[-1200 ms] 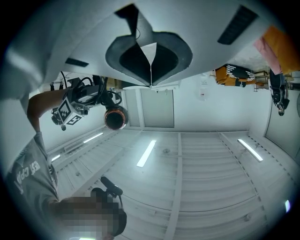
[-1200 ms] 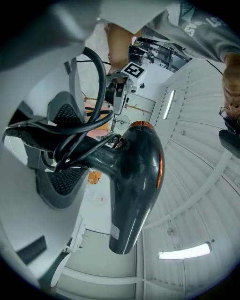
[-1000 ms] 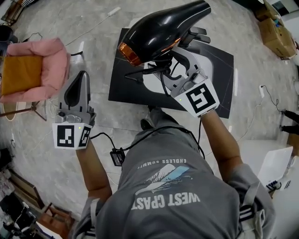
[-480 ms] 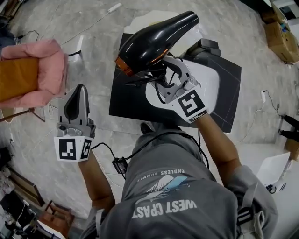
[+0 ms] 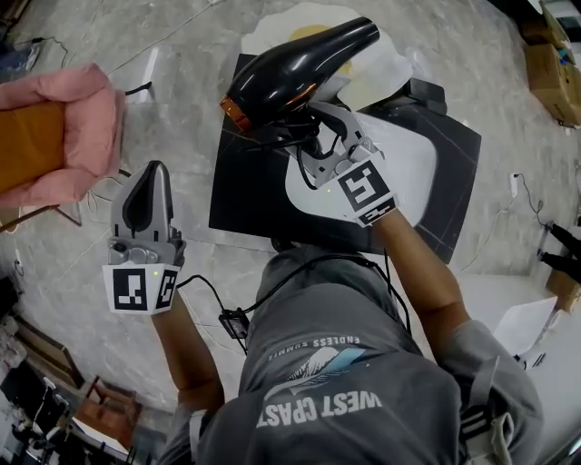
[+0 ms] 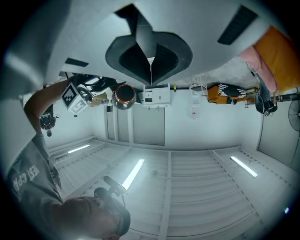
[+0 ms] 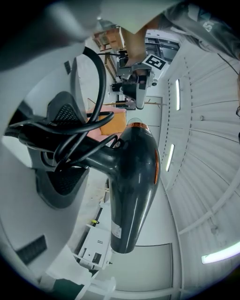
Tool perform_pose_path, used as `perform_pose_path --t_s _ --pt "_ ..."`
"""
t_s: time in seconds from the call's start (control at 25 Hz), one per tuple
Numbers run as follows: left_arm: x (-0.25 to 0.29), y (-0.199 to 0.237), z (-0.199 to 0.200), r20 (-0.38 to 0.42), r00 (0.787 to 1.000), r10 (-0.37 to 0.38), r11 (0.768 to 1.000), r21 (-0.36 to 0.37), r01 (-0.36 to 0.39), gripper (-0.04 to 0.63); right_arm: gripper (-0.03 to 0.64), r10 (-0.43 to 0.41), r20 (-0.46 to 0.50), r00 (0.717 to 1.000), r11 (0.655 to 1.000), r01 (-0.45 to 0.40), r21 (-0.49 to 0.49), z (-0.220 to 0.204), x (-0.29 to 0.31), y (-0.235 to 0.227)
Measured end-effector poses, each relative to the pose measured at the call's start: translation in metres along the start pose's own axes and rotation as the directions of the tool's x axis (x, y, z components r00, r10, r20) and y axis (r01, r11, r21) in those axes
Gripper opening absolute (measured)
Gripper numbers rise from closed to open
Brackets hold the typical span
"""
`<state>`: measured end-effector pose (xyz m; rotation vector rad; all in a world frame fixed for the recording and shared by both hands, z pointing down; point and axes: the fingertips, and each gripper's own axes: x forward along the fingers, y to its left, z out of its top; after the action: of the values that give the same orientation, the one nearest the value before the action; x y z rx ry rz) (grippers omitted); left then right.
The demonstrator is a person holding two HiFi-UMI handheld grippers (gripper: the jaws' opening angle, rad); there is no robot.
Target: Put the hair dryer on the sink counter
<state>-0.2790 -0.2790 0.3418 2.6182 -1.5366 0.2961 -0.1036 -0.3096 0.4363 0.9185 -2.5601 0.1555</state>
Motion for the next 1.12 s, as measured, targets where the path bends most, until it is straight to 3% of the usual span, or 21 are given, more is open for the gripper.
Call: perform_pose_path --t_s 1.12 --pt "0.061 0.015 -0.072 -0.113 0.994 0.0 0.995 -0.094 -0.01 0.02 0.258 0.074 -0.18 0.981 0.98 -0.037 0.196 -0.097 0.086 -0.034"
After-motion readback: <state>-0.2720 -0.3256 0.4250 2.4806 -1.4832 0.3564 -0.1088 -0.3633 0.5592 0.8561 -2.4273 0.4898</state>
